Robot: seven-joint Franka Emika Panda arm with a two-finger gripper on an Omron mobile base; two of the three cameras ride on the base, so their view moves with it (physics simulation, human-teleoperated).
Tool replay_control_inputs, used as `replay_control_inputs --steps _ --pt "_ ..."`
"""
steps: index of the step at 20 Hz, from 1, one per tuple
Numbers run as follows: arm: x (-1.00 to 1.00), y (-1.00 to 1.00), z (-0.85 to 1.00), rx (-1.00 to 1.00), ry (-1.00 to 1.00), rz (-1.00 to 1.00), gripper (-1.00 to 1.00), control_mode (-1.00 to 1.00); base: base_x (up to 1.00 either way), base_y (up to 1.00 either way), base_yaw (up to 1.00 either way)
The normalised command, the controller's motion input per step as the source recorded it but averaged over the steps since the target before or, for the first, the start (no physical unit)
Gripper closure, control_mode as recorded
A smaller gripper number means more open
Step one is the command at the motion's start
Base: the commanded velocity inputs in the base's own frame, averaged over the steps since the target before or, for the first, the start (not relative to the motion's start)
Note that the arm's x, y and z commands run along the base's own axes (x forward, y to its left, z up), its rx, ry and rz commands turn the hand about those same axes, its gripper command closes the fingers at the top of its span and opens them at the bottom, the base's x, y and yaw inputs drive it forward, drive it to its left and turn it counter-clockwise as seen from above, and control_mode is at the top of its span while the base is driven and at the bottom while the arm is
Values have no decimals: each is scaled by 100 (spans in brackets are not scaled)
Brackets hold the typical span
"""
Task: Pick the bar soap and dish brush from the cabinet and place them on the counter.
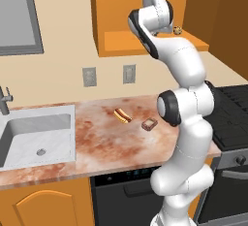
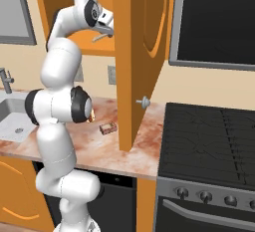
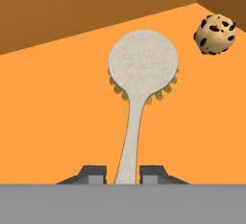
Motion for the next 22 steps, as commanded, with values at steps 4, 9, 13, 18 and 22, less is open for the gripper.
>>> replay_control_inputs --steps 4,9,13,18,22 --pt "-36 0 0 2 0 1 100 -100 0 0 0" --pt "-46 0 0 3 -2 2 100 -100 0 0 0" --pt "-51 0 0 2 -4 2 100 -100 0 0 0" --pt "-59 0 0 2 -5 1 100 -100 0 0 0" --pt "-62 0 0 3 -5 1 100 -100 0 0 0"
